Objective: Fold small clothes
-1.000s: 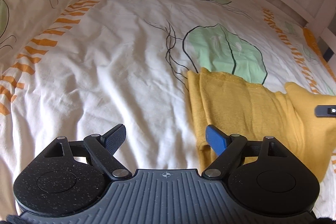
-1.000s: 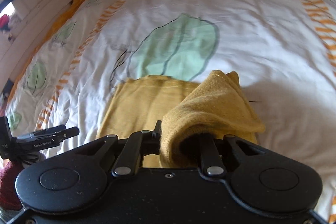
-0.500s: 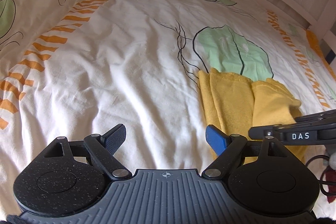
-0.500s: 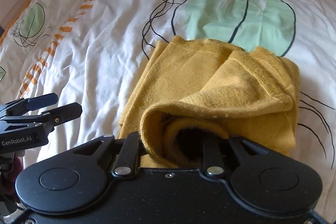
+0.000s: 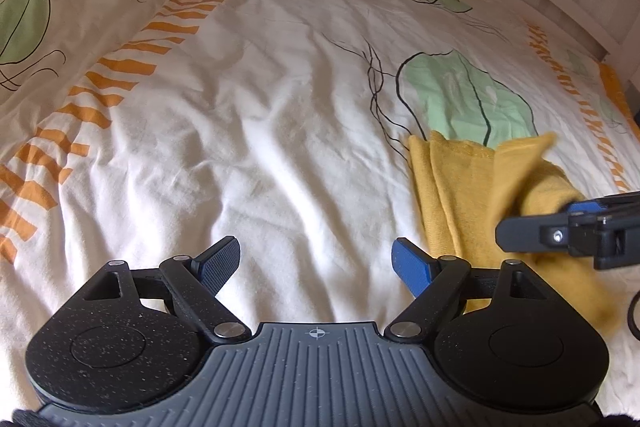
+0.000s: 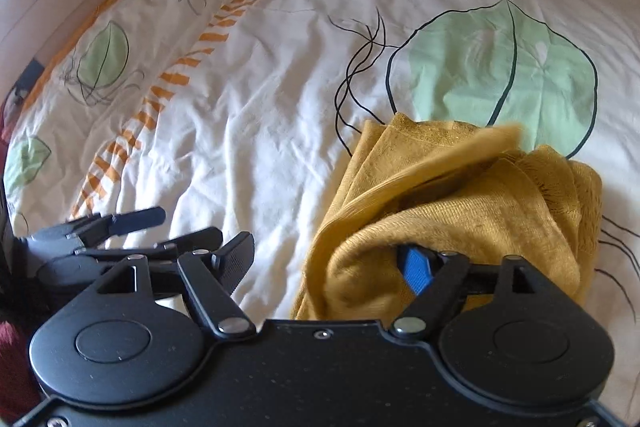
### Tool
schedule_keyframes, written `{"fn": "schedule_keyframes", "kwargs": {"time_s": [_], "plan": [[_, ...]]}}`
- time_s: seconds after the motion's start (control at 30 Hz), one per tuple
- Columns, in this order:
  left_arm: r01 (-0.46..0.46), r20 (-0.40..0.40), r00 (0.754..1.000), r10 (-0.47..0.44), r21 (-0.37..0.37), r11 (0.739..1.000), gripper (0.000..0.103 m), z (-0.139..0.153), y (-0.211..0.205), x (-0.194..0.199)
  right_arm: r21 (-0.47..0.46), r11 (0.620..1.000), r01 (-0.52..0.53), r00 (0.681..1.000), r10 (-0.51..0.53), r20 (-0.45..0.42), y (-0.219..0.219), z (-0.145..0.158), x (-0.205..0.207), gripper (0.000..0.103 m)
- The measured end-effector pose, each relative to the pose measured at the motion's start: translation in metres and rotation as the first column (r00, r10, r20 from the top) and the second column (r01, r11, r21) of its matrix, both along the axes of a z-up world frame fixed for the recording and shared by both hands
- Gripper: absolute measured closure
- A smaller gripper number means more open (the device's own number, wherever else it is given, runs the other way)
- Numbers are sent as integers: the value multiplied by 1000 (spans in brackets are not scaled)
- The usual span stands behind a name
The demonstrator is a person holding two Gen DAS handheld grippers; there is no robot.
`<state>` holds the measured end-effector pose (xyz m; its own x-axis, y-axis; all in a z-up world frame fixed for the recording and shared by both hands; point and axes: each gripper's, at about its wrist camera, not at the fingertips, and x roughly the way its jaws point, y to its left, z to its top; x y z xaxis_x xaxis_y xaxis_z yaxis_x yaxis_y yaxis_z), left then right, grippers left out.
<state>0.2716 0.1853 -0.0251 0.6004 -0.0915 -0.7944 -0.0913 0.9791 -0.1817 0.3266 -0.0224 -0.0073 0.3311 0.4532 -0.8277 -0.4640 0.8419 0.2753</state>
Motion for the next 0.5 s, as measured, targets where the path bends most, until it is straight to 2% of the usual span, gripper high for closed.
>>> {"fn": "schedule_keyframes", "kwargs": {"time_s": [0.07,0.17,0.27,0.37,0.5], "plan": [[-5,0,1000,5,6,1000,21,0,1,0,17,1000,-19,1000,19,7,0,3,-3,24],[-7,4,1000,7,8,1000,21,1,1,0,93,995,-24,999,21,25,-8,11,-8,24],[4,16,1000,-4,5,1000,21,3,-1,-2,138,990,13,999,-20,47,-25,17,-12,24],[16,30,999,-16,4,1000,21,5,-6,-2,145,987,68,995,-79,67,-47,15,-16,24],[36,44,998,-36,6,999,21,7,-14,-4,167,974,154,986,-162,31,-81,2,-18,24]]}}
